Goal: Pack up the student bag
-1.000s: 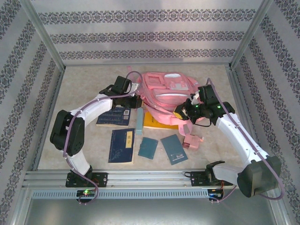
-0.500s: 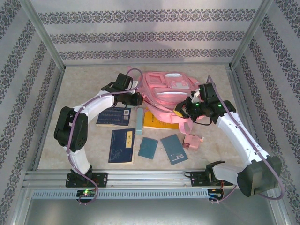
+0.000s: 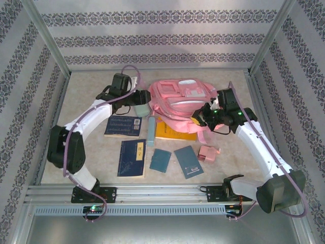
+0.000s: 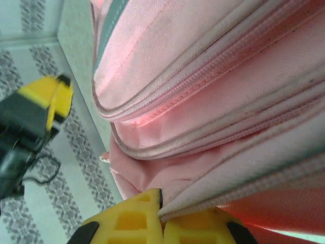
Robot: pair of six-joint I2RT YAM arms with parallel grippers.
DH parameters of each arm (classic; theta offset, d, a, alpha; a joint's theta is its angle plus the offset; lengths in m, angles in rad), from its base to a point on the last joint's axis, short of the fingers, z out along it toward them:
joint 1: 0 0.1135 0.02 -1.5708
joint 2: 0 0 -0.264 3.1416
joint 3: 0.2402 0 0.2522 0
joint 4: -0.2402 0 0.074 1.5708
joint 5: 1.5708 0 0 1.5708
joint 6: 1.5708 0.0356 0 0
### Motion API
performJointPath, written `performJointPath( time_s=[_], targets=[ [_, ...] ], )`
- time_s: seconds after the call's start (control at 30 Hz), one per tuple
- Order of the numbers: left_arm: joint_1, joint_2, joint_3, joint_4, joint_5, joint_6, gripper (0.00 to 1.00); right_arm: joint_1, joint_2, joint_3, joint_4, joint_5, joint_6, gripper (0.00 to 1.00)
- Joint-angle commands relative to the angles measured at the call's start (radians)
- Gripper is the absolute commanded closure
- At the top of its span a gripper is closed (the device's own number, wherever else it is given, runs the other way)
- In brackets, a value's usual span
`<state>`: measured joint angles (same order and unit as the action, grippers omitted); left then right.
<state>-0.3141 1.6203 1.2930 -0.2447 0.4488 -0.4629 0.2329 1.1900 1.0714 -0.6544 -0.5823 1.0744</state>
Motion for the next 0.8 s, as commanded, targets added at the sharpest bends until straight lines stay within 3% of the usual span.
performJointPath(
  time_s=[0.0,0.13,0.23,0.5,0.67,0.77],
  targets=[
    [-0.002,-0.074,-0.033,0.047,-0.020,-0.105,0.44,-0.013,0.003,0.012,0.234,0.046,0.118,1.00],
    [0.001,-0.178,-0.032,-0.149,-0.308,-0.205,0.44,-0.013,0.069,0.082,0.304,0.061,0.095,1.00],
    [0.001,-0.264,-0.045,-0.187,-0.417,-0.236,0.44,-0.005,0.101,0.083,0.499,0.035,0.144,1.00],
    [0.004,-0.326,-0.024,-0.243,-0.430,-0.203,0.41,0.091,0.262,0.107,0.964,-0.013,0.371,1.00],
    [0.003,-0.357,-0.023,-0.257,-0.437,-0.195,0.41,0.172,0.374,0.198,1.067,-0.084,0.331,1.00],
    [0.004,-0.376,-0.007,-0.283,-0.455,-0.162,0.41,0.209,0.415,0.257,1.009,-0.168,0.218,1.00]
  ],
)
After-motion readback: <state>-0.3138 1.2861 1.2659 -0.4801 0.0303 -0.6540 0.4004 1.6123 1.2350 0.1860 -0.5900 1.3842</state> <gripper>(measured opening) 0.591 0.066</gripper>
